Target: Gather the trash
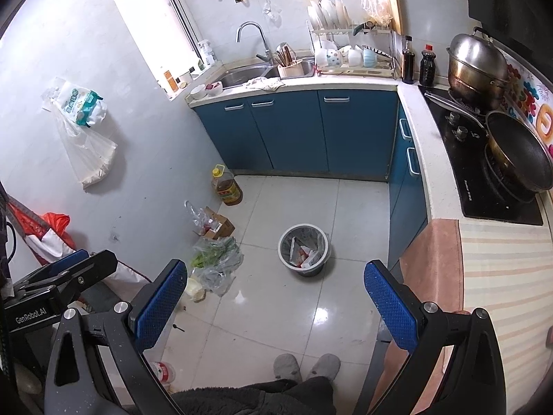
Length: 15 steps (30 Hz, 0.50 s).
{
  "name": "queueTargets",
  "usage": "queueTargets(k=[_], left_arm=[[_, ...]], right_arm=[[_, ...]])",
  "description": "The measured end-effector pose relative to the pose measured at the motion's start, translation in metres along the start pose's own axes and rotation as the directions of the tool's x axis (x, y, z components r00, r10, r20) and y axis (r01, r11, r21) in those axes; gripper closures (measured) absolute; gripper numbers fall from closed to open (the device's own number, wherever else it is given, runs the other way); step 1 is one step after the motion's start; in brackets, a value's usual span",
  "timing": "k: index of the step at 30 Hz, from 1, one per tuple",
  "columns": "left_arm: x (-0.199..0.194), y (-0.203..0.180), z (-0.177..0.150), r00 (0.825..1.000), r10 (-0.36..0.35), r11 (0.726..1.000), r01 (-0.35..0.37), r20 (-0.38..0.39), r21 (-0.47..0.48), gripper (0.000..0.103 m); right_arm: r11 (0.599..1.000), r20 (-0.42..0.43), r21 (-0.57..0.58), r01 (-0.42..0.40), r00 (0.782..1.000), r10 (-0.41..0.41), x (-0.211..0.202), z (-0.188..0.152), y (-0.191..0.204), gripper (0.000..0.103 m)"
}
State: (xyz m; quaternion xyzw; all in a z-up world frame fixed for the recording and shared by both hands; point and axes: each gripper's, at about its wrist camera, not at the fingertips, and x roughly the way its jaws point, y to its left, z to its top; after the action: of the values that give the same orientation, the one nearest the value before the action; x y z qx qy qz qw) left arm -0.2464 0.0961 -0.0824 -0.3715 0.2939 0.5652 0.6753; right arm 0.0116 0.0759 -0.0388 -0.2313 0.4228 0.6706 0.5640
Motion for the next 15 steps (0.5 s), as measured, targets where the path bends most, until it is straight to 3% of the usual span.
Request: queueTargets(k=[15], left_arm=[[0.0023,0.005,-0.0035,1.0,0.004,1.0,-0.004,-0.018,0.002,0.0]], right_arm=[[1.0,-0.019,-0.01,-0.015,1.0,0.015,0.0055,-0.0023,0.0026,0.0]])
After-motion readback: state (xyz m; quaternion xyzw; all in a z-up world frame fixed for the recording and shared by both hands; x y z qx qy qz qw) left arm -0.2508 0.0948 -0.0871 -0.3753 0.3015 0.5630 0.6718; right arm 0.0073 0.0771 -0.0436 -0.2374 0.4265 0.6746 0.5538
